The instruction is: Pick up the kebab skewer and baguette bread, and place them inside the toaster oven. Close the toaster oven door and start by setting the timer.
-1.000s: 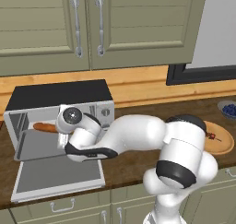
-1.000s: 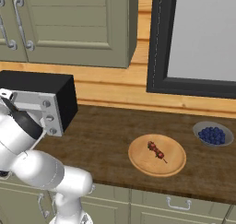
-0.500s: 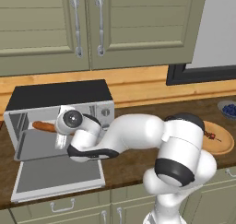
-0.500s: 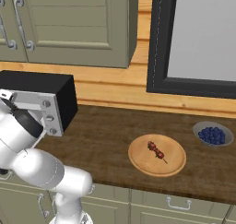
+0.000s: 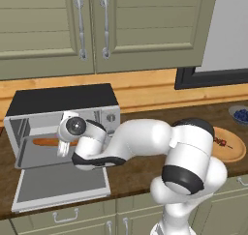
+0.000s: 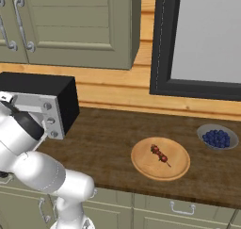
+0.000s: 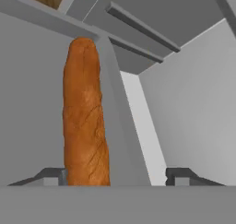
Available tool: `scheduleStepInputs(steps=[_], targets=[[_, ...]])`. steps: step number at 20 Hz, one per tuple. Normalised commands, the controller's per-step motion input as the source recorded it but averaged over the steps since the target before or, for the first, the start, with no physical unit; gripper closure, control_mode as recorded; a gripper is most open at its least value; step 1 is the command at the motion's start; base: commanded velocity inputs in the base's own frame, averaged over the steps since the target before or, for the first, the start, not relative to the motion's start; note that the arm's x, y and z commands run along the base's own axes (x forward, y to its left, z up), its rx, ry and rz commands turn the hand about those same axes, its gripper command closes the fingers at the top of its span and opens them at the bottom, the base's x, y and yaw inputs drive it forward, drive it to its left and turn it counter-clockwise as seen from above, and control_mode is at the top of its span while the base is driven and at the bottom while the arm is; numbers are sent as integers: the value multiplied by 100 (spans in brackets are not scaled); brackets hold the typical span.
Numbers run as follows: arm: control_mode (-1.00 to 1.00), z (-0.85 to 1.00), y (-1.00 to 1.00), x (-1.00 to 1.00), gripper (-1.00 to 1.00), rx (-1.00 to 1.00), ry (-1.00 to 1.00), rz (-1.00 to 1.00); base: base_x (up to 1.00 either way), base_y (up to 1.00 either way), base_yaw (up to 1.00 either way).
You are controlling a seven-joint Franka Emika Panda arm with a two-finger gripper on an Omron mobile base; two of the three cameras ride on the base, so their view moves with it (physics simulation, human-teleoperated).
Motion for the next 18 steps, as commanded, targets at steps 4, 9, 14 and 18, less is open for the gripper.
scheduleStepInputs(steps=[4, 9, 14, 18], targets=[[-100, 0, 0, 0, -100, -1, 0, 0, 0, 0, 0], [-100, 8, 0, -16, -100, 0, 0, 0, 0, 0, 0], [-100, 44, -17, -67, -100, 1, 6, -3, 0, 0, 0], [-100, 64, -90, -65, -100, 3, 5, -9, 0, 0, 0]])
